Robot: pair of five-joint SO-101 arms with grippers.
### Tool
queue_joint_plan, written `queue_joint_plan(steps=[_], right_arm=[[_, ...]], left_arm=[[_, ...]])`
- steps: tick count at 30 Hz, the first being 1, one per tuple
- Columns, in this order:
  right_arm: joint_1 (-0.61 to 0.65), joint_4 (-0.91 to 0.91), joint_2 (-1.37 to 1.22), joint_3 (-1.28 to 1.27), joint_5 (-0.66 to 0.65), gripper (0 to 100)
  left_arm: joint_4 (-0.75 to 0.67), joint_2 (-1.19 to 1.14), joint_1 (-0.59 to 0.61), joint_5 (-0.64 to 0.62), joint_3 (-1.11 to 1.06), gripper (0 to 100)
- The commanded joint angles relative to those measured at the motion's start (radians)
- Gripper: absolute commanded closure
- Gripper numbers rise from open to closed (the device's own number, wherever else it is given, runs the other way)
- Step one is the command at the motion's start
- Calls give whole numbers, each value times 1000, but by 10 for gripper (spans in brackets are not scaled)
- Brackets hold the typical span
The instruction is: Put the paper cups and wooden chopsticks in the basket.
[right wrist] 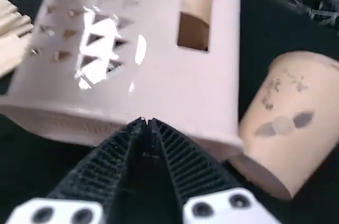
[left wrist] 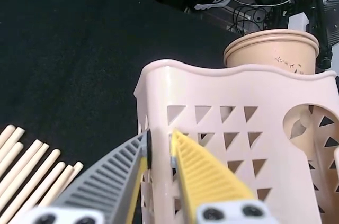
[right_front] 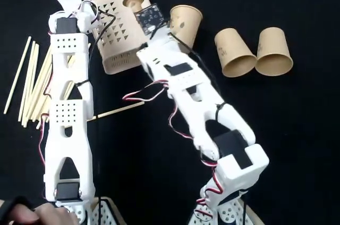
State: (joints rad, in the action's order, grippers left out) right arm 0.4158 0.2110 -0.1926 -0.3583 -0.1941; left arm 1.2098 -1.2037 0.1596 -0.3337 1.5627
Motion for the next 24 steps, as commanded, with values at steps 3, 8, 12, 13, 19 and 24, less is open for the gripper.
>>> queue_joint_plan(steps=[3,8,12,13,19,24], right_arm=[[17,-247,41,-41,0,987],[-9,-255,-50,-41,0,987],[-8,-84,-68,13,9,986],[-5,-28,-71,36,32,986],[5,370,-130,234,104,986],[26,525,-220,325,104,986]], left_arm=[[-8,20,10,8,51,912],[-8,20,10,8,51,912],[-9,20,10,8,51,912],[-9,20,10,8,51,912],[-9,20,8,8,51,912],[-9,20,15,8,61,912]])
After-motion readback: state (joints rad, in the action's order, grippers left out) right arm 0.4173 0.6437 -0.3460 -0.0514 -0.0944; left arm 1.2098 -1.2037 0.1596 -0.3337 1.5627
